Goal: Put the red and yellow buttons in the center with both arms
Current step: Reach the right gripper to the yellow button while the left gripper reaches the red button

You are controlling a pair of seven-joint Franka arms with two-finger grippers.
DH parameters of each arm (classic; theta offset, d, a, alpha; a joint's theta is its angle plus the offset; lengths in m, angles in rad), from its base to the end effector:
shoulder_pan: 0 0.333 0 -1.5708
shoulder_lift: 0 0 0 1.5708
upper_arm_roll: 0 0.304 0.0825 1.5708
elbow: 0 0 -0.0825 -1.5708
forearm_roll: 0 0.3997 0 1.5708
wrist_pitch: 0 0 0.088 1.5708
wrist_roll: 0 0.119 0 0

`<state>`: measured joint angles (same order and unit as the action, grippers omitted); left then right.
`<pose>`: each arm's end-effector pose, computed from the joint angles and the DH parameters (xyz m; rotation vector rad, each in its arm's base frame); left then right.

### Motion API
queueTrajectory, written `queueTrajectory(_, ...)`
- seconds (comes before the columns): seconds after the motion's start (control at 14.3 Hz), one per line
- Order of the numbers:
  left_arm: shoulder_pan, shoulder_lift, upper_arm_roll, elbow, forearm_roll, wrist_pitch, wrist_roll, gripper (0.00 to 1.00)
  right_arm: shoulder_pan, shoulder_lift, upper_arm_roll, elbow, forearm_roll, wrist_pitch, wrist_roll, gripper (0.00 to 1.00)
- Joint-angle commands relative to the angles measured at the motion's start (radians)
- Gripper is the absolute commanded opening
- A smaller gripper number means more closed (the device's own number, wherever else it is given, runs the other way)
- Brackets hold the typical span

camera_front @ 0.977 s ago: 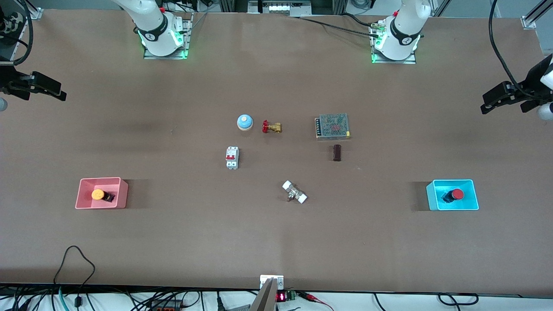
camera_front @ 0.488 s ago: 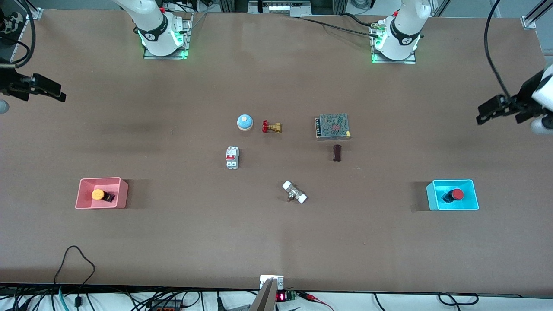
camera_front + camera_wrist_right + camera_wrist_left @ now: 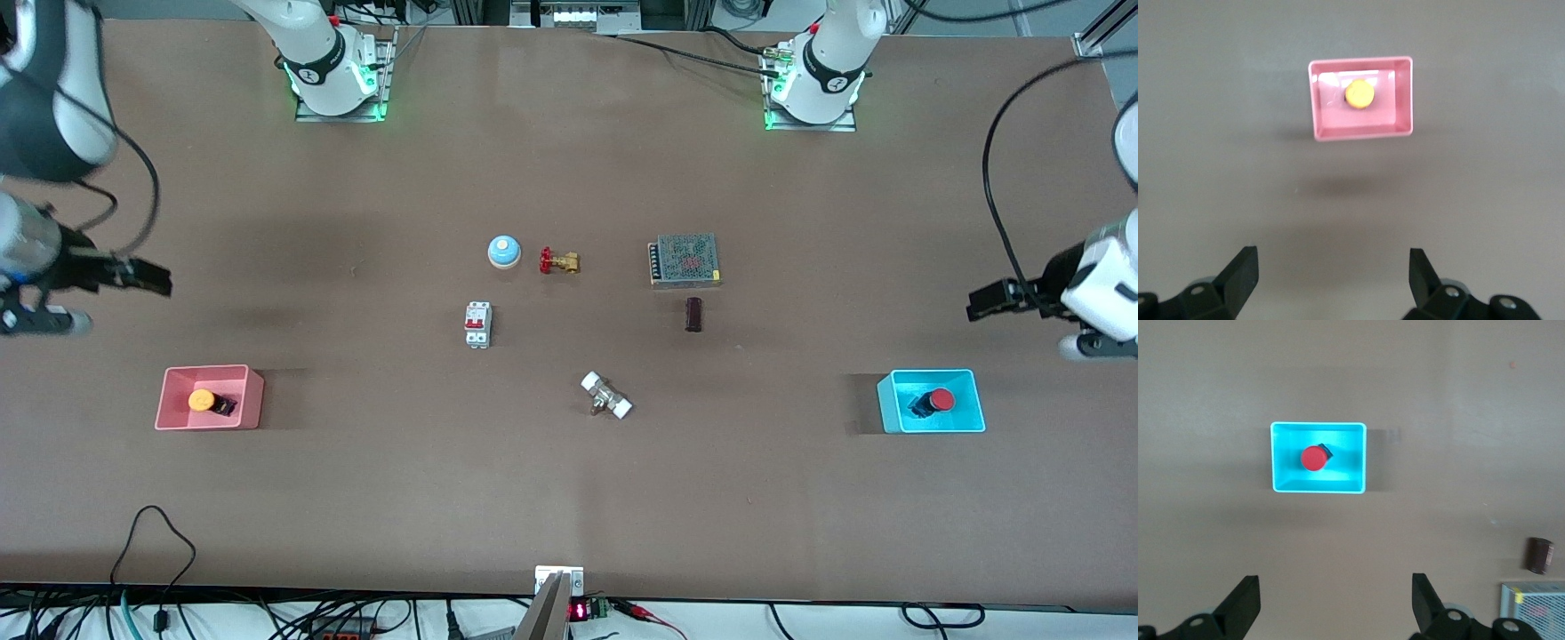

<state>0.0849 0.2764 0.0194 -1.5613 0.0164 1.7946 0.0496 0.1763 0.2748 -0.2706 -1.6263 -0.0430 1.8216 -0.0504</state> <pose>0.6488 0.0684 0.4545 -3.1220 -0.0782 0.0696 0.6421 -0.0513 0.4323 3.0303 -0.0373 -0.1182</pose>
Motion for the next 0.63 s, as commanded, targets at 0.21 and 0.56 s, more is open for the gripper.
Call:
queueTrajectory(0.21,0.042,0.171,0.004,0.01,-0.006,0.153,0.056,1.0,-0.054,0.158,-0.001,0.016,0.011,0.195,-0.088,1.0)
queueTrajectory(0.56,0.046,0.3,0.004,0.01,-0.006,0.258,0.056,1.0,-0.067,0.256,0.001,0.016,0.098,0.263,-0.14,1.0)
